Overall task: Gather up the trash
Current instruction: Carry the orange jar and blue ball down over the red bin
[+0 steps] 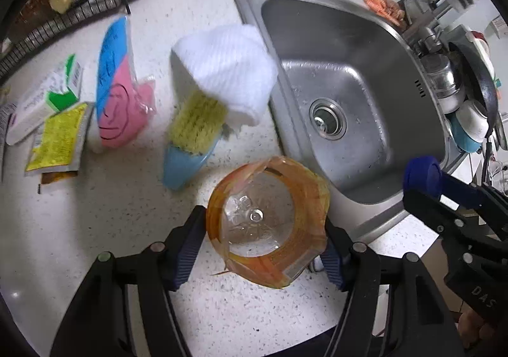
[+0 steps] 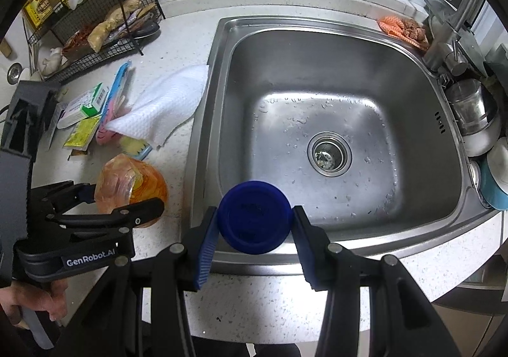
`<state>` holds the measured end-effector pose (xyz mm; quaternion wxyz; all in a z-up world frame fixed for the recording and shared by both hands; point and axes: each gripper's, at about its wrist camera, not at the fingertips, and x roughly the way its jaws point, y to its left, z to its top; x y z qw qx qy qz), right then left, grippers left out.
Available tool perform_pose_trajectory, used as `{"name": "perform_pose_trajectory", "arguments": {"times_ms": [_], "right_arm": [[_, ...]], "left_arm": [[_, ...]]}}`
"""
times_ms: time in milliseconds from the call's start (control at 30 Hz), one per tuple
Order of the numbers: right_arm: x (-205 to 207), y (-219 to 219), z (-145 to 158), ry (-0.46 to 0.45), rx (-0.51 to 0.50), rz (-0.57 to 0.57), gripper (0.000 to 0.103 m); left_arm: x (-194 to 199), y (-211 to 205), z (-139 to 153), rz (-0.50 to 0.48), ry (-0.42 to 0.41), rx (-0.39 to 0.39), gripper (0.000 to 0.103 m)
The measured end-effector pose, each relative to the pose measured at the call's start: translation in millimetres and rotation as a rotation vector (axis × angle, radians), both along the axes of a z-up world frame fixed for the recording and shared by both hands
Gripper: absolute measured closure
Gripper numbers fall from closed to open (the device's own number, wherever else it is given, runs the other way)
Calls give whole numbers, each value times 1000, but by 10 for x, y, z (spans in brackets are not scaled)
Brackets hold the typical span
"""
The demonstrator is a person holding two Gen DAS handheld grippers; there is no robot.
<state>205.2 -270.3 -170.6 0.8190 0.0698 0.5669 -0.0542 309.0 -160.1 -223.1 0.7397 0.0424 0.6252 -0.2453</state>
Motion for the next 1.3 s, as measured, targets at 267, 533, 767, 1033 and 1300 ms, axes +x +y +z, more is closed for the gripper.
{"name": "perform_pose_trajectory", "arguments": {"times_ms": [267, 533, 767, 1033, 1300], "right_arm": [[-320, -54, 310, -84, 3, 9, 60], [-887, -235, 613, -169, 1, 35, 60], [-1537, -497, 727, -195, 0, 58, 60], [-2202, -780, 760, -206, 7, 106, 60], [-2629, -947, 618, -167, 19, 73, 60]], "left_arm": [[-380, -20, 519, -20, -131, -26, 39], [-1068, -266, 998, -24, -232, -36, 39], [-1808, -494, 1251, 12, -293, -36, 39], [-2633, -834, 1290, 51, -307, -31, 39], [-3105, -1150, 1034, 17, -237, -11, 39]]}}
